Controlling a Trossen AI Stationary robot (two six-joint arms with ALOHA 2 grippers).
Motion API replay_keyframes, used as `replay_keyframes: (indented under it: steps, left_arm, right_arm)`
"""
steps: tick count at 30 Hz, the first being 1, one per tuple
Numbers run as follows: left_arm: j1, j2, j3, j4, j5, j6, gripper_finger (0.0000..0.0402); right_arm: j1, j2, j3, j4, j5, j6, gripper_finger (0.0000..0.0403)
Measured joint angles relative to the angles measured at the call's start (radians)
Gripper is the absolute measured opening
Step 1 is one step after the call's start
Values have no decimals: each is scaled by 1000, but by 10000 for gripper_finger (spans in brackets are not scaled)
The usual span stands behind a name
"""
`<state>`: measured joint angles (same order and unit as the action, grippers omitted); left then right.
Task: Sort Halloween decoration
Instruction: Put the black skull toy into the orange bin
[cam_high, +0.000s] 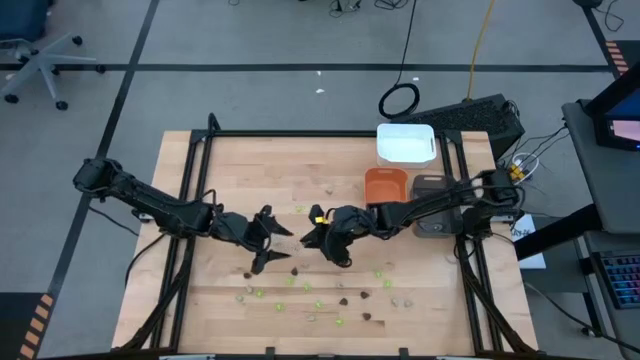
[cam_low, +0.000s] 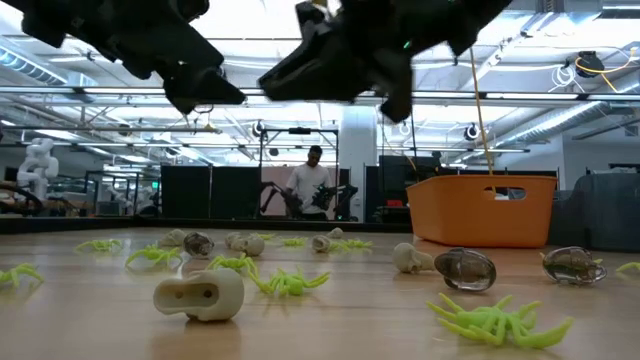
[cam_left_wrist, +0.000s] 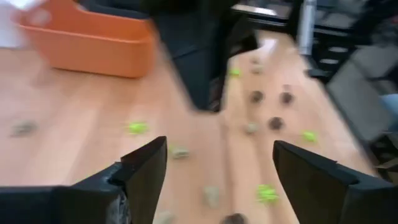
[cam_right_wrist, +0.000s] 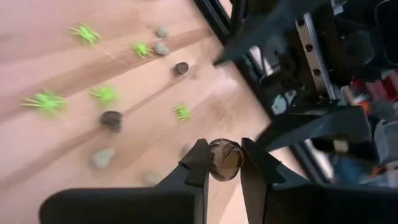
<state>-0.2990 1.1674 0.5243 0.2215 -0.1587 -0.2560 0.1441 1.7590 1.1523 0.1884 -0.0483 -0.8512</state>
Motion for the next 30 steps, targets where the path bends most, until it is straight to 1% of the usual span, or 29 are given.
replay_keyframes:
  steps: [2, 5, 8, 10, 14, 16, 18, 21, 23, 26, 30]
  left_arm:
    - [-13, -26, 0, -39, -74, 2, 299]
    - [-29, -52, -6, -85, -148, 2, 299]
    - [-41, -56, -17, -89, -180, 1, 299]
    - [-49, -52, -23, -90, -191, -9, 299]
    - [-59, -32, -26, -108, -219, -36, 299]
    - [-65, -24, -26, -109, -222, -45, 299]
    - [-72, -14, -26, -108, -224, -46, 299]
    - [-77, -5, -27, -107, -224, -46, 299]
    - [-77, 1, -27, -106, -226, -46, 299]
    - [-77, 1, -28, -101, -240, -49, 299]
    - [-77, 1, -28, -86, -268, -53, 299]
  right_arm:
    - [8, -48, 0, -90, -1, 50, 35]
    - [17, -114, 0, -210, -2, 145, 35]
    - [21, -166, -1, -318, -4, 249, 35]
    - [21, -195, -17, -358, -4, 308, 34]
    - [21, -242, -94, -363, -2, 386, 34]
    - [22, -260, -142, -327, 13, 401, 34]
    - [27, -272, -194, -272, 51, 408, 34]
    - [36, -273, -270, -177, 127, 331, 34]
    - [41, -272, -315, -100, 150, 246, 34]
    - [42, -272, -359, -7, 157, 137, 34]
    - [41, -272, -363, 27, 178, -16, 35]
